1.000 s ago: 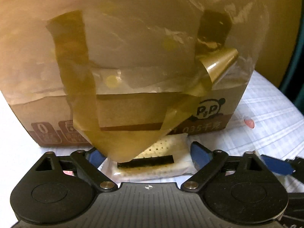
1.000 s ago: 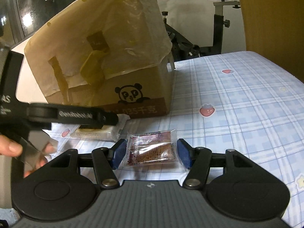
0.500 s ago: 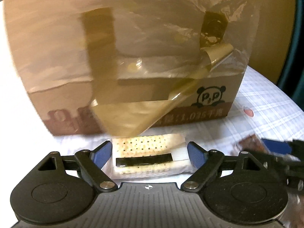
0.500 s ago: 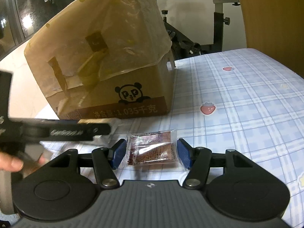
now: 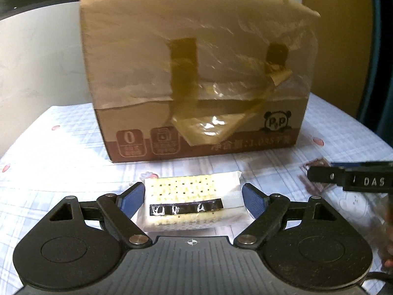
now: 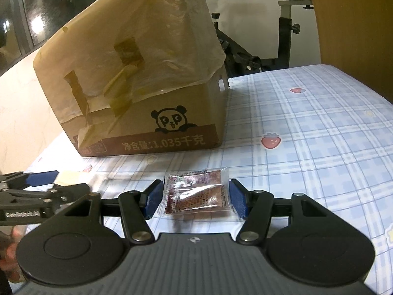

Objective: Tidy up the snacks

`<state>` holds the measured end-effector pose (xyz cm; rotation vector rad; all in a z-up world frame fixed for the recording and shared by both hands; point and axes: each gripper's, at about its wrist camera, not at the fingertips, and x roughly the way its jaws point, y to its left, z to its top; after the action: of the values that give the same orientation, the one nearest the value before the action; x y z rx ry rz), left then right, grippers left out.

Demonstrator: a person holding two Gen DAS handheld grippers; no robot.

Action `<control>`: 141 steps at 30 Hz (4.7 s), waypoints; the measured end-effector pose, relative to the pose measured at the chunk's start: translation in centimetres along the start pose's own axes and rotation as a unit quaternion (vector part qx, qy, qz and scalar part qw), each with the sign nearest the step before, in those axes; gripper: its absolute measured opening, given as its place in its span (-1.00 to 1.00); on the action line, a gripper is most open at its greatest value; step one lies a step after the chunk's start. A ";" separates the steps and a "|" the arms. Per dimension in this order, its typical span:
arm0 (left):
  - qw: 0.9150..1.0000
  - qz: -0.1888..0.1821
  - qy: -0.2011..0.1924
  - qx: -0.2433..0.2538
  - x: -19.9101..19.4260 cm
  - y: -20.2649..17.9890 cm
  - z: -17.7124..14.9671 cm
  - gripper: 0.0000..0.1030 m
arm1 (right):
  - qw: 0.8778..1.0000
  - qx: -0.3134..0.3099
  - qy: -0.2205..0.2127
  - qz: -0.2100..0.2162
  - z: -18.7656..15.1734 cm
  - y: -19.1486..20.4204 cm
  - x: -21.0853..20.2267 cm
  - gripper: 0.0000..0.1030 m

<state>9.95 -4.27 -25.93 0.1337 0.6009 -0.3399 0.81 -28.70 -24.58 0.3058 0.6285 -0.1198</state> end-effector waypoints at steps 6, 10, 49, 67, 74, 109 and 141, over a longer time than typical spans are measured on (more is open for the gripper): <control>1.000 0.000 -0.011 -0.019 -0.9 1.0 0.7 0.70 | 1.000 -0.007 0.001 -0.002 -0.1 0.1 0.0 0.18; 1.000 0.000 -0.018 -0.026 -1.6 1.4 1.1 0.70 | 1.000 -0.014 0.000 -0.008 -0.1 0.3 0.0 0.17; 0.988 -0.031 -0.152 0.009 -10.3 3.6 17.3 0.70 | 0.967 -0.193 -0.165 0.015 16.8 9.2 -7.5 0.15; 0.994 -0.025 -0.103 -0.028 -2.7 4.9 22.5 0.70 | 0.974 -0.169 -0.151 0.024 20.8 8.7 -0.8 0.15; 0.996 -0.024 -0.084 0.003 0.2 3.9 21.9 0.73 | 0.979 -0.162 -0.119 0.019 20.3 8.1 2.6 0.15; 0.993 -0.001 -0.116 -0.008 -6.9 5.4 20.6 0.87 | 0.979 -0.165 -0.116 0.001 19.4 10.9 -1.3 0.86; 0.983 0.043 -0.172 -0.043 -20.6 4.5 18.0 0.88 | 0.980 -0.106 -0.166 -0.033 16.2 16.4 -17.1 1.00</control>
<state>5.25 1.64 0.73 0.0161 0.2660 -0.2452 -0.55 -18.00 2.00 0.0548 0.3164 -0.1612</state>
